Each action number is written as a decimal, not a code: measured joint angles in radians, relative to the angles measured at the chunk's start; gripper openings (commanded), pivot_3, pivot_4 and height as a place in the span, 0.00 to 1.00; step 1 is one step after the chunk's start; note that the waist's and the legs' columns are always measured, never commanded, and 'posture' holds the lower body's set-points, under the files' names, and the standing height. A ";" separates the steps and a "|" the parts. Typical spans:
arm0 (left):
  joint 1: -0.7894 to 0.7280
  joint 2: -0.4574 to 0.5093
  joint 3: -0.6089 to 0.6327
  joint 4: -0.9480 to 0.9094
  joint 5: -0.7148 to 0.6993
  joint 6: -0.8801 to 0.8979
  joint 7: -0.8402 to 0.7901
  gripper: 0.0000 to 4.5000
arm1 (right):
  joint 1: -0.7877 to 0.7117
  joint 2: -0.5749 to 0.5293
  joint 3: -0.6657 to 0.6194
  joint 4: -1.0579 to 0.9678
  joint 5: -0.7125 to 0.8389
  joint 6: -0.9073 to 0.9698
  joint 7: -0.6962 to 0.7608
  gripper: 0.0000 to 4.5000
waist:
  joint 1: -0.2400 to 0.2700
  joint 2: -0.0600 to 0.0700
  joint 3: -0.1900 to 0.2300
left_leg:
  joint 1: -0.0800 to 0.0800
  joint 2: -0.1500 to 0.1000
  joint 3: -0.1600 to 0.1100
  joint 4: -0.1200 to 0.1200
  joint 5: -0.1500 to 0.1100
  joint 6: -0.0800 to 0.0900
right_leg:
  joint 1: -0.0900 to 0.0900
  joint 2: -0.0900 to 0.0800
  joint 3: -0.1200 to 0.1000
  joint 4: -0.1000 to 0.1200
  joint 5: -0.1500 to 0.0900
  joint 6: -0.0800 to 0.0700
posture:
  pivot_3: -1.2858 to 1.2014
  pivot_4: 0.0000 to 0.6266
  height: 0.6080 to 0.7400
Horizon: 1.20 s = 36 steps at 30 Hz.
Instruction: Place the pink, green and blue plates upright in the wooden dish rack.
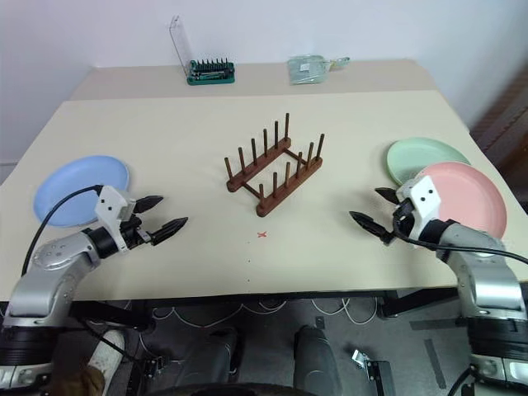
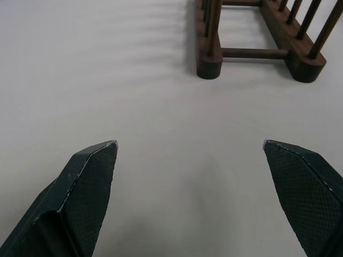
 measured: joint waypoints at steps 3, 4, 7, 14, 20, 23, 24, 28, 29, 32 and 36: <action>0.006 0.000 0.000 0.002 0.000 0.001 -0.002 1.00 | 0.005 0.000 -0.002 0.000 0.006 0.004 0.004 1.00 | -0.001 0.000 0.000 | 0.000 0.000 0.000 0.000 0.000 0.000 | 0.000 0.000 0.000 0.000 0.000 0.000 | 0.52 0.24 1.00; 0.012 -0.001 -0.001 0.001 0.000 0.003 -0.003 1.00 | 0.005 0.001 -0.002 -0.001 0.007 0.007 0.005 1.00 | 0.000 0.000 0.000 | 0.000 0.000 0.000 0.000 0.000 0.000 | 0.000 0.000 0.000 0.000 0.000 0.000 | 0.52 0.24 1.00; 0.016 -0.003 -0.008 -0.006 -0.001 0.014 -0.007 1.00 | 0.005 0.001 -0.002 -0.008 0.007 0.012 0.004 1.00 | 0.001 0.000 0.000 | 0.000 0.000 0.000 0.000 0.000 0.000 | 0.000 0.000 0.000 0.000 0.000 0.000 | 0.52 0.24 1.00; 0.005 -0.004 -0.088 -0.063 -0.030 0.069 -0.070 1.00 | 0.026 0.007 0.002 -0.077 0.008 0.024 -0.008 1.00 | 0.002 0.000 0.000 | 0.000 0.000 0.000 0.001 0.000 0.000 | 0.000 0.000 0.000 0.000 0.000 0.000 | 0.52 0.24 1.00; -0.137 -0.089 -0.318 -0.061 0.072 0.081 -0.071 1.00 | 0.090 0.068 0.040 -0.189 0.021 0.056 -0.051 1.00 | 0.008 0.000 0.000 | -0.001 -0.001 0.000 0.002 0.000 0.000 | 0.001 -0.001 0.000 0.000 0.000 0.000 | 0.52 0.24 1.00; -0.186 -0.177 -0.433 -0.003 0.159 0.081 -0.009 1.00 | 0.116 0.095 0.060 -0.231 0.021 0.062 -0.082 1.00 | 0.004 0.001 -0.001 | -0.001 -0.001 0.000 0.001 0.000 0.000 | 0.000 -0.001 0.000 0.000 0.000 0.001 | 0.52 0.24 1.00; -0.191 -0.210 -0.444 0.016 0.183 0.077 0.022 1.00 | 0.131 0.099 0.060 -0.244 0.023 0.069 -0.094 1.00 | 0.003 0.001 0.000 | -0.001 -0.001 0.000 0.001 0.000 0.000 | 0.000 -0.001 0.000 0.000 0.000 0.001 | 0.52 0.24 1.00; -0.237 -0.327 -0.470 0.095 0.245 0.052 0.120 1.00 | 0.177 0.101 0.054 -0.311 0.035 0.095 -0.129 1.00 | 0.011 0.002 -0.002 | 0.000 -0.002 -0.001 0.003 0.000 0.000 | 0.002 -0.001 0.000 0.000 0.000 0.001 | 0.52 0.24 1.00; -0.249 -0.354 -0.477 0.118 0.263 0.041 0.150 1.00 | 0.188 0.101 0.052 -0.321 0.037 0.097 -0.135 1.00 | 0.017 0.002 -0.002 | 0.000 -0.002 -0.001 0.003 0.000 0.000 | 0.002 -0.001 0.000 0.000 0.000 0.002 | 0.52 0.24 1.00; -0.264 -0.406 -0.473 0.158 0.290 0.026 0.216 0.88 | 0.203 0.101 0.052 -0.329 0.039 0.101 -0.148 1.00 | 0.025 0.002 -0.002 | 0.000 -0.002 -0.001 0.003 0.000 0.000 | 0.002 -0.001 0.000 0.000 -0.001 0.002 | 0.52 0.24 1.00; -0.279 -0.450 -0.442 0.201 0.304 0.015 0.272 0.47 | 0.177 0.101 0.054 -0.329 0.039 0.101 -0.163 1.00 | 0.025 0.003 -0.002 | 0.000 -0.002 0.000 0.003 0.000 0.000 | 0.002 -0.001 0.000 0.000 -0.001 0.002 | 0.52 0.24 1.00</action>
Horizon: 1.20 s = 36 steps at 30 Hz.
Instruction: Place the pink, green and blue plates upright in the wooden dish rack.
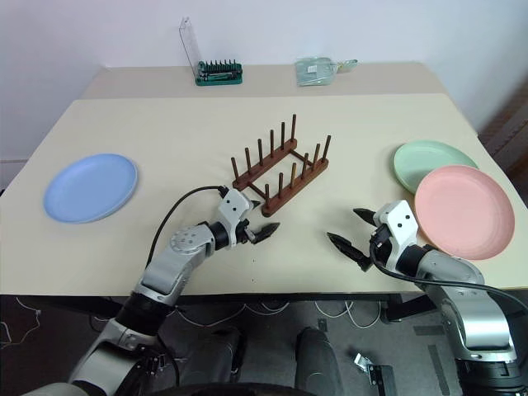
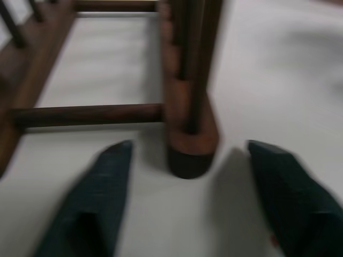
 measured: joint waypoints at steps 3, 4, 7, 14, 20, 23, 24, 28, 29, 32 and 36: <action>-0.012 0.005 0.007 0.020 0.010 -0.020 0.003 0.16 | -0.007 0.000 0.008 0.000 0.000 0.000 -0.008 1.00 | 0.000 0.000 0.000 | 0.000 0.000 0.000 0.000 0.000 0.000 | 0.000 0.000 0.000 0.000 -0.001 0.001 | 0.52 0.24 1.00; -0.012 0.005 0.007 0.021 0.013 -0.023 0.003 0.15 | -0.007 0.001 0.011 0.000 0.000 0.000 -0.010 1.00 | 0.000 0.000 0.000 | 0.000 0.000 0.000 0.000 0.000 0.001 | 0.000 0.000 0.000 0.000 -0.001 0.001 | 0.52 0.24 1.00; -0.012 0.007 0.007 0.031 0.021 -0.041 -0.003 0.15 | -0.005 0.001 0.015 0.000 0.000 0.000 -0.012 1.00 | 0.001 0.000 0.000 | 0.000 0.000 0.000 0.000 0.000 0.001 | 0.000 0.000 0.000 0.000 -0.001 0.001 | 0.52 0.24 1.00; -0.042 0.134 -0.012 0.088 -0.018 -0.172 -0.283 0.15 | 0.038 -0.002 0.041 -0.001 -0.016 0.000 -0.007 1.00 | -0.001 0.000 0.000 | 0.000 0.000 0.000 0.000 0.000 0.001 | -0.001 0.000 0.000 0.000 -0.001 0.001 | 0.52 0.24 1.00; -0.164 0.162 -0.035 0.245 -0.023 -0.255 -0.456 0.15 | 0.036 -0.001 0.048 -0.003 -0.017 0.000 -0.012 1.00 | 0.001 0.000 0.000 | -0.001 -0.001 0.000 0.000 0.000 0.001 | -0.001 0.000 0.000 0.000 -0.001 0.001 | 0.52 0.24 1.00; -0.209 0.156 -0.033 0.317 -0.025 -0.274 -0.489 0.38 | 0.042 -0.001 0.050 -0.014 -0.024 0.000 -0.020 1.00 | 0.000 0.000 0.000 | -0.001 0.000 0.000 0.000 0.000 0.001 | -0.001 0.000 0.000 0.000 -0.001 0.001 | 0.52 0.24 1.00; -0.218 0.157 -0.031 0.336 -0.025 -0.274 -0.493 0.47 | 0.044 0.000 0.052 -0.022 -0.025 0.000 -0.023 1.00 | 0.000 0.000 0.000 | -0.001 0.000 0.000 0.000 0.000 0.001 | -0.001 0.000 0.000 0.000 -0.001 0.001 | 0.52 0.24 1.00; -0.213 0.176 -0.025 0.335 -0.025 -0.276 -0.502 0.80 | 0.062 0.000 0.054 -0.042 -0.034 0.000 -0.035 1.00 | -0.006 0.000 0.000 | -0.001 0.000 0.000 0.000 0.000 0.001 | -0.001 0.000 0.000 0.001 -0.001 0.001 | 0.52 0.24 1.00; -0.203 0.190 -0.020 0.322 -0.023 -0.277 -0.496 0.80 | 0.064 0.000 0.054 -0.042 -0.037 0.000 -0.040 1.00 | -0.009 0.000 0.000 | 0.000 0.000 0.000 -0.001 0.000 0.001 | -0.001 0.000 0.000 0.001 -0.001 0.001 | 0.52 0.24 1.00; -0.139 0.237 0.007 0.237 -0.034 -0.249 -0.492 0.81 | 0.065 -0.002 0.054 -0.041 -0.055 0.004 -0.054 0.81 | -0.025 0.000 0.000 | 0.001 0.000 0.000 -0.002 0.000 0.001 | -0.001 0.000 0.000 0.001 -0.001 0.001 | 0.52 0.24 1.00; -0.054 0.278 0.041 0.106 -0.081 -0.153 -0.507 0.53 | 0.052 -0.004 0.063 -0.034 -0.077 0.017 -0.058 0.35 | -0.027 0.000 0.000 | 0.001 0.001 0.000 -0.002 0.000 0.001 | -0.001 0.001 0.000 0.001 -0.001 0.001 | 0.52 0.24 1.00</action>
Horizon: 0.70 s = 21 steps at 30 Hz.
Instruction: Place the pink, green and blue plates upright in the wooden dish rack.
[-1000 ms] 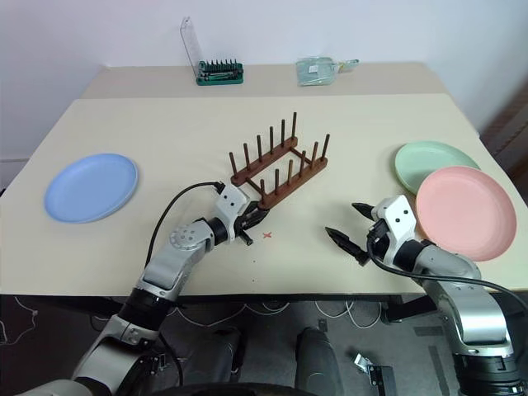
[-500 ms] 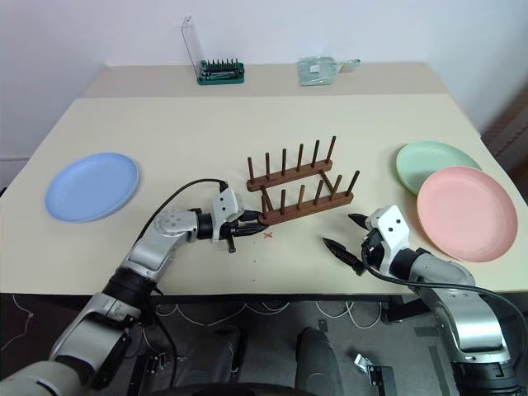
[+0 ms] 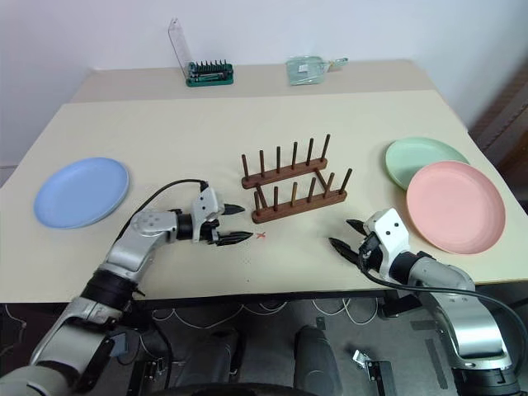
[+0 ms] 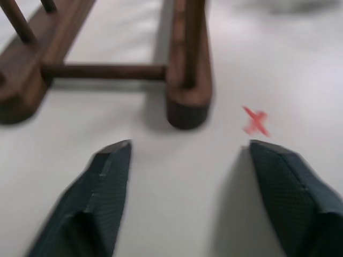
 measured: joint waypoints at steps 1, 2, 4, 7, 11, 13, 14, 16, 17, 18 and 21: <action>0.028 0.009 0.003 -0.046 -0.015 0.035 -0.005 0.41 | -0.017 -0.002 0.013 0.016 -0.020 -0.001 -0.006 0.23 | -0.001 0.000 0.000 | 0.000 0.000 0.000 0.000 0.000 0.000 | 0.000 0.000 0.000 0.000 0.000 0.000 | 0.52 0.24 1.00; 0.045 0.010 0.000 -0.076 -0.027 0.058 -0.011 0.32 | -0.026 -0.002 0.020 0.031 -0.034 -0.001 -0.012 0.12 | 0.001 0.000 0.000 | 0.000 0.000 0.000 0.000 0.000 0.000 | 0.000 0.000 0.000 0.000 0.000 0.000 | 0.52 0.24 1.00; 0.074 0.009 -0.009 -0.129 -0.032 0.095 -0.014 0.10 | -0.060 -0.001 0.044 0.071 -0.069 -0.001 -0.027 0.00 | 0.005 0.000 0.000 | 0.000 -0.001 0.000 0.001 0.000 0.000 | 0.000 0.000 0.000 0.000 0.000 0.000 | 0.52 0.24 1.00; 0.077 -0.009 -0.047 -0.163 -0.008 0.119 0.005 0.10 | -0.129 0.003 0.093 0.125 -0.139 -0.001 -0.069 0.00 | 0.007 0.000 0.000 | 0.000 -0.001 0.000 0.001 0.000 0.000 | 0.001 -0.001 0.000 -0.001 0.000 0.000 | 0.52 0.24 1.00; 0.026 -0.101 -0.080 -0.100 0.065 0.093 0.125 0.10 | -0.262 0.043 0.173 0.240 -0.239 -0.011 -0.130 0.00 | 0.012 0.000 -0.002 | 0.004 -0.001 0.000 0.002 0.000 0.000 | 0.006 -0.001 0.000 -0.001 0.000 0.000 | 0.52 0.24 1.00; -0.002 -0.148 -0.079 -0.053 0.084 0.085 0.194 0.10 | -0.309 0.063 0.210 0.282 -0.279 -0.033 -0.151 0.00 | 0.013 0.000 -0.002 | 0.006 -0.001 0.000 0.002 0.000 0.000 | 0.007 -0.001 0.000 -0.001 0.000 0.000 | 0.52 0.24 1.00; -0.009 -0.157 -0.076 -0.033 0.088 0.073 0.221 0.10 | -0.327 0.069 0.221 0.303 -0.293 -0.042 -0.155 0.00 | 0.011 0.000 -0.002 | 0.008 -0.001 0.000 0.001 0.000 0.000 | 0.010 -0.001 0.000 -0.001 0.000 0.000 | 0.52 0.24 1.00; -0.025 -0.179 -0.053 0.016 0.094 0.052 0.286 0.10 | -0.370 0.085 0.243 0.360 -0.320 -0.071 -0.166 0.00 | 0.003 0.000 -0.002 | 0.013 -0.001 0.000 0.000 0.000 0.000 | 0.013 -0.001 0.000 -0.001 0.000 0.001 | 0.52 0.24 1.00; -0.039 -0.187 -0.044 0.039 0.099 0.045 0.314 0.10 | -0.390 0.089 0.252 0.384 -0.333 -0.083 -0.172 0.00 | 0.001 0.000 -0.002 | 0.013 -0.001 0.000 0.000 0.000 0.000 | 0.013 -0.001 0.000 -0.001 -0.001 0.002 | 0.52 0.24 1.00; -0.049 -0.191 -0.034 0.059 0.105 0.039 0.337 0.10 | -0.410 0.094 0.258 0.411 -0.343 -0.095 -0.176 0.00 | -0.001 0.000 -0.002 | 0.013 -0.001 0.000 0.000 0.000 0.000 | 0.013 0.000 0.000 -0.001 -0.001 0.002 | 0.52 0.24 1.00; -0.075 -0.195 -0.027 0.109 0.118 0.008 0.390 0.10 | -0.463 0.114 0.259 0.485 -0.367 -0.121 -0.194 0.00 | -0.002 0.000 -0.003 | 0.013 -0.001 0.000 0.000 0.000 0.000 | 0.013 0.000 0.000 -0.001 0.000 0.000 | 0.52 0.24 1.00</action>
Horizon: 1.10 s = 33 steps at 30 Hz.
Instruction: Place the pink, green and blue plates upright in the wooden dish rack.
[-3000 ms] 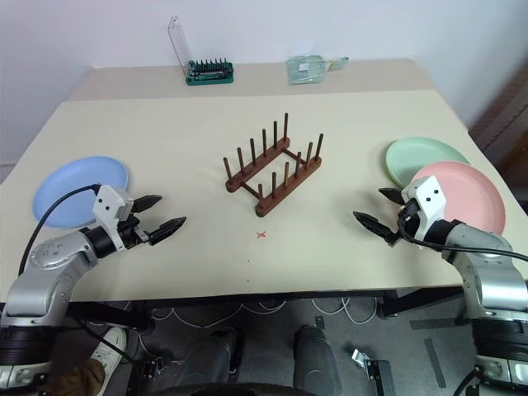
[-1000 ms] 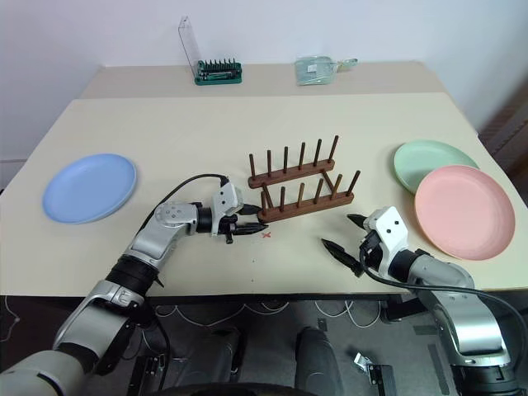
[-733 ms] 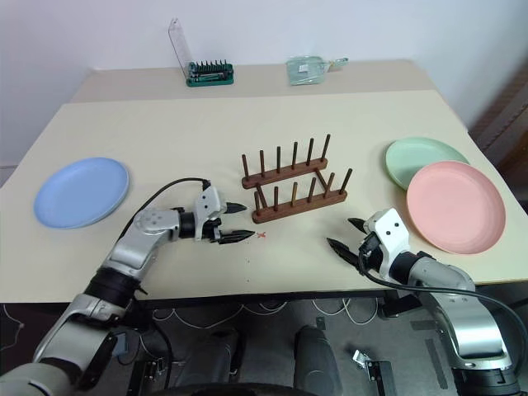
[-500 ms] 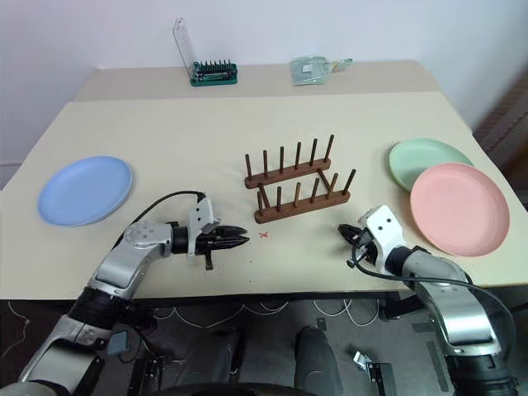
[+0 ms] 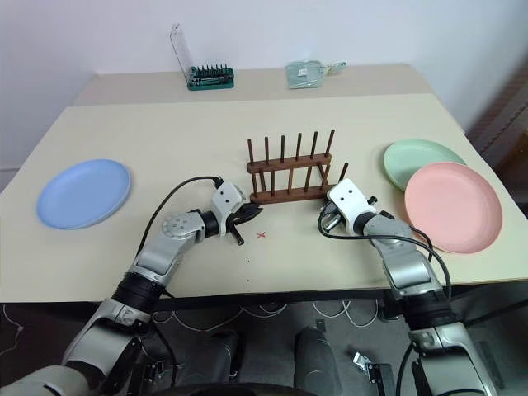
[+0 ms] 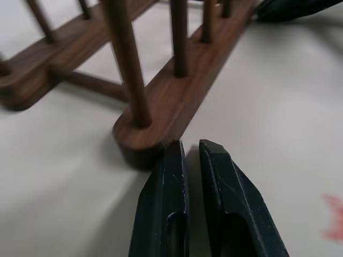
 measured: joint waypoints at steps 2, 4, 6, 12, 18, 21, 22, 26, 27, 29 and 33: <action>-0.011 -0.006 0.004 0.022 0.010 -0.012 0.026 0.10 | -0.023 0.010 0.001 0.035 -0.012 -0.014 -0.008 0.00 | 0.001 0.000 0.000 | 0.000 0.000 0.000 0.000 0.000 0.000 | 0.000 0.000 0.000 0.000 0.000 0.000 | 0.52 0.24 1.00; -0.015 -0.013 0.010 0.036 0.010 -0.022 0.038 0.10 | -0.041 0.017 0.003 0.063 -0.022 -0.028 -0.013 0.00 | 0.001 0.000 0.000 | 0.000 0.000 0.000 0.000 0.000 0.000 | 0.000 0.000 0.000 0.000 0.000 0.000 | 0.52 0.24 1.00; -0.015 -0.013 0.010 0.038 0.010 -0.026 0.039 0.10 | -0.045 0.018 0.003 0.069 -0.025 -0.033 -0.011 0.00 | 0.001 0.000 0.000 | 0.000 0.000 0.000 0.000 0.000 0.000 | 0.000 0.000 0.000 0.000 0.000 0.000 | 0.52 0.24 1.00; 0.017 0.013 0.008 -0.017 -0.001 -0.028 -0.018 0.10 | 0.038 -0.031 -0.013 -0.045 -0.011 -0.025 0.056 0.00 | 0.002 0.000 0.000 | -0.002 0.000 0.000 -0.002 0.000 0.000 | -0.001 0.000 0.000 0.000 -0.001 0.001 | 0.52 0.24 1.00; 0.149 0.072 0.018 -0.199 -0.132 -0.001 -0.204 0.09 | 0.316 -0.141 -0.273 -0.381 0.158 0.103 0.152 0.62 | 0.010 0.001 0.000 | -0.013 -0.001 -0.001 0.001 -0.001 0.001 | -0.011 -0.001 0.000 0.000 -0.001 0.001 | 0.52 0.24 1.00; 0.168 0.056 -0.005 -0.297 -0.190 0.022 -0.267 0.09 | 0.439 -0.190 -0.408 -0.480 0.173 0.140 0.150 0.96 | 0.016 0.001 0.001 | -0.015 -0.001 0.000 0.002 -0.001 0.001 | -0.011 -0.001 0.000 -0.001 -0.001 0.001 | 0.52 0.24 1.00; 0.167 0.049 -0.014 -0.320 -0.200 0.026 -0.282 0.09 | 0.462 -0.195 -0.442 -0.488 0.172 0.148 0.144 0.96 | 0.018 0.001 0.001 | -0.014 -0.001 0.000 0.002 -0.001 0.001 | -0.011 -0.001 0.000 -0.001 -0.001 0.001 | 0.52 0.24 1.00; 0.149 0.022 -0.043 -0.331 -0.230 0.053 -0.326 0.09 | 0.559 -0.190 -0.523 -0.497 0.156 0.152 0.107 0.96 | 0.019 0.002 0.000 | -0.013 0.000 0.001 0.002 -0.001 0.001 | -0.011 -0.001 0.000 -0.001 -0.001 0.001 | 0.52 0.24 1.00; 0.143 0.020 -0.050 -0.328 -0.232 0.059 -0.338 0.09 | 0.577 -0.188 -0.524 -0.498 0.147 0.157 0.095 0.96 | 0.019 0.002 0.000 | -0.013 0.000 0.001 0.002 -0.001 0.002 | -0.011 -0.001 0.000 -0.001 -0.001 0.001 | 0.52 0.24 1.00; 0.136 0.017 -0.054 -0.319 -0.233 0.060 -0.361 0.09 | 0.596 -0.183 -0.520 -0.495 0.120 0.174 0.060 0.96 | 0.019 0.002 0.000 | -0.014 0.000 0.001 0.002 -0.001 0.002 | -0.011 -0.001 0.000 -0.001 -0.001 0.000 | 0.52 0.24 1.00; 0.111 0.009 -0.059 -0.301 -0.232 0.058 -0.380 0.09 | 0.596 -0.179 -0.505 -0.442 0.064 0.192 -0.009 0.77 | 0.026 0.002 0.000 | -0.014 -0.001 0.001 0.002 -0.001 0.002 | -0.011 -0.001 0.000 -0.001 -0.002 -0.002 | 0.52 0.24 1.00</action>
